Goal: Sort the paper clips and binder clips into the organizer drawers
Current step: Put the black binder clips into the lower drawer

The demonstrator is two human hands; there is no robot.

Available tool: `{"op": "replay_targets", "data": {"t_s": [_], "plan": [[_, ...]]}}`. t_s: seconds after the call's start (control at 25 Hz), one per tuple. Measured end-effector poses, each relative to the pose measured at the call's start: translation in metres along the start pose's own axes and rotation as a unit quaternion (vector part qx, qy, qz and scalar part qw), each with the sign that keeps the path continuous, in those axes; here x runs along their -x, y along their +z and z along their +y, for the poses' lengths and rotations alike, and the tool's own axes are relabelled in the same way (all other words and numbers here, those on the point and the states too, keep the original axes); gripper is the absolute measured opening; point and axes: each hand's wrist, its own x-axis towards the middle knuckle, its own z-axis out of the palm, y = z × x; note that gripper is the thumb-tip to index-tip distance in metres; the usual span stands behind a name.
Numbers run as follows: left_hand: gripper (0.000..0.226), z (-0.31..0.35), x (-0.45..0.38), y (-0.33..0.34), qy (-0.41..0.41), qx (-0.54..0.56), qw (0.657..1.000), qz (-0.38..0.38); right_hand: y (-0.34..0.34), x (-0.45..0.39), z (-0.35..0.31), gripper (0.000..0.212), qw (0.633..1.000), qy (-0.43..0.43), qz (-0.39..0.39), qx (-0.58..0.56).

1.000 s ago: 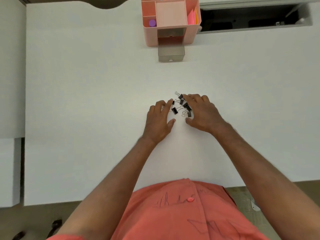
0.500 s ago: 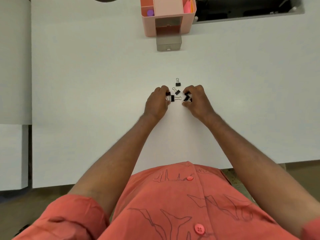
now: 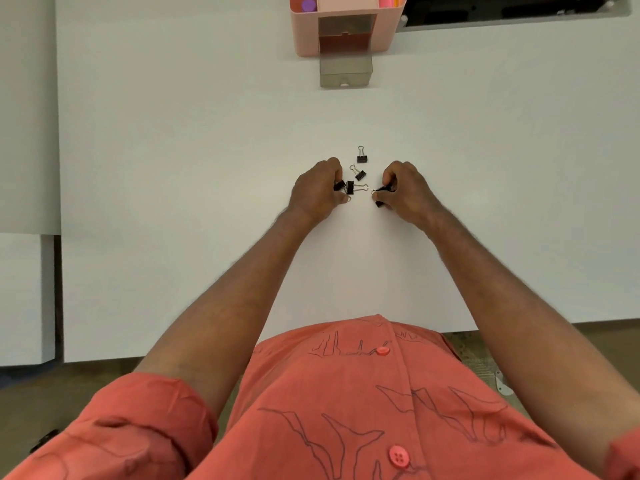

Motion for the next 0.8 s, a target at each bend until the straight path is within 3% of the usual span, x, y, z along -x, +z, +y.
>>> {"op": "replay_targets", "data": {"t_s": [0.28, 0.48, 0.64, 0.8], "plan": [[0.022, -0.009, -0.003, -0.002, 0.042, -0.047, 0.998, -0.03, -0.011, -0.001, -0.001, 0.012, 1.0, 0.013, -0.027, 0.005], [0.018, -0.014, 0.003, -0.002, 0.091, -0.059, 0.994, -0.022, -0.025, -0.001, -0.012, 0.017, 0.997, 0.054, -0.02, 0.045], [0.016, -0.015, 0.003, -0.001, 0.103, -0.032, 0.994, 0.0, -0.041, -0.01, -0.018, 0.015, 0.996, 0.082, -0.019, -0.025], [0.026, -0.023, -0.001, -0.004, 0.015, 0.118, 0.993, 0.014, -0.062, -0.026, -0.046, 0.017, 0.976, 0.077, -0.066, -0.192]]}}
